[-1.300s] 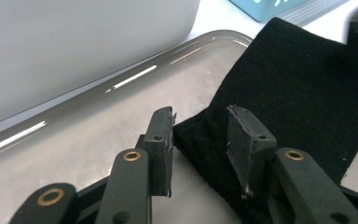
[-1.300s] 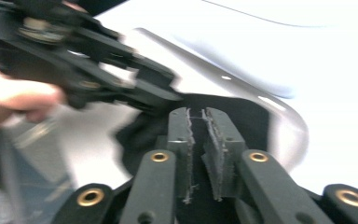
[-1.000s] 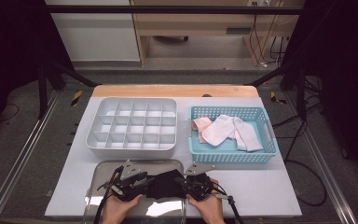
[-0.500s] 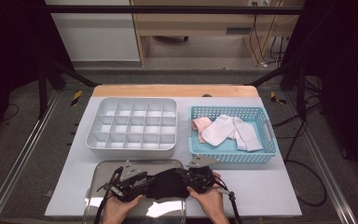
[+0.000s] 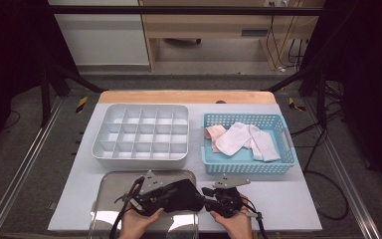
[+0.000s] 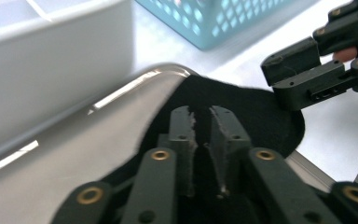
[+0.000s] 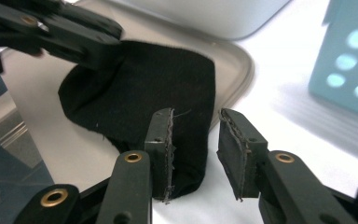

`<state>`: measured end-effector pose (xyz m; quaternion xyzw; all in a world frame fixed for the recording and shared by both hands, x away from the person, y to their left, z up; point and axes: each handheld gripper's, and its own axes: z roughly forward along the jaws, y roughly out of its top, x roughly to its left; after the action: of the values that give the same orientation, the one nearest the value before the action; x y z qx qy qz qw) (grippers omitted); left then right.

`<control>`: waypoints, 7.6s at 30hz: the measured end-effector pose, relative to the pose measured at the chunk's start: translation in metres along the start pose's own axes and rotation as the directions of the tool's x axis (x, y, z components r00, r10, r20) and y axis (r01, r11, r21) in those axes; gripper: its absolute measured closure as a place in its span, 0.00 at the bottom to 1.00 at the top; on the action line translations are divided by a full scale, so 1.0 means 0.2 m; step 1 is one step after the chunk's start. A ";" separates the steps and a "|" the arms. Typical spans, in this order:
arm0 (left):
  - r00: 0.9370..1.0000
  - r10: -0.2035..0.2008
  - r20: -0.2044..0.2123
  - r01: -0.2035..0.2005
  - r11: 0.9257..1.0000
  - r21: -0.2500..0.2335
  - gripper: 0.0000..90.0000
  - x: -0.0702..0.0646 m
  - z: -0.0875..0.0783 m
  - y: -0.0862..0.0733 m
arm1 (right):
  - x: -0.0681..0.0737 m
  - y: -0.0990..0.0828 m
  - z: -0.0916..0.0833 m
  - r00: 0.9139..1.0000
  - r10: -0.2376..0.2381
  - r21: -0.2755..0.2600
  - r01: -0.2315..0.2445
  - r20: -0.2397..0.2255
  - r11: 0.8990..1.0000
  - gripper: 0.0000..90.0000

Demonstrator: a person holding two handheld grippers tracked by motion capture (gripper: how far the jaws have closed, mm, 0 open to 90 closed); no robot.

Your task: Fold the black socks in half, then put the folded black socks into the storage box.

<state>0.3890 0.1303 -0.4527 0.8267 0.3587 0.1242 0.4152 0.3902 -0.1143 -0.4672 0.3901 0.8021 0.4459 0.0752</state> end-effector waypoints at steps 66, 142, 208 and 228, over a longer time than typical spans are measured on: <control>0.992 -0.124 0.019 0.124 0.992 -0.005 0.97 0.17 -0.17 -0.17 | 0.32 0.13 0.20 0.952 -0.222 0.084 0.244 -0.210 0.966 0.91; 0.977 -0.176 0.116 0.176 0.984 0.007 0.28 0.05 -0.14 -0.27 | 0.24 -0.02 0.07 0.988 -0.115 0.057 0.121 -0.105 0.991 0.90; 0.992 -0.121 0.029 0.124 0.983 -0.138 0.75 0.30 -0.40 0.09 | -0.33 -0.16 -0.39 0.918 0.053 -0.114 -0.009 0.392 0.993 0.47; 0.991 -0.111 -0.079 0.101 0.988 -0.117 0.75 0.53 -0.51 0.27 | -0.34 -0.16 -0.39 0.920 0.061 -0.097 -0.025 0.387 0.995 0.45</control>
<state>0.4392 0.2433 -0.3557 0.7755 0.4122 0.1574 0.4517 0.3815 -0.2216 -0.4622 0.4847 0.7414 0.3967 0.2409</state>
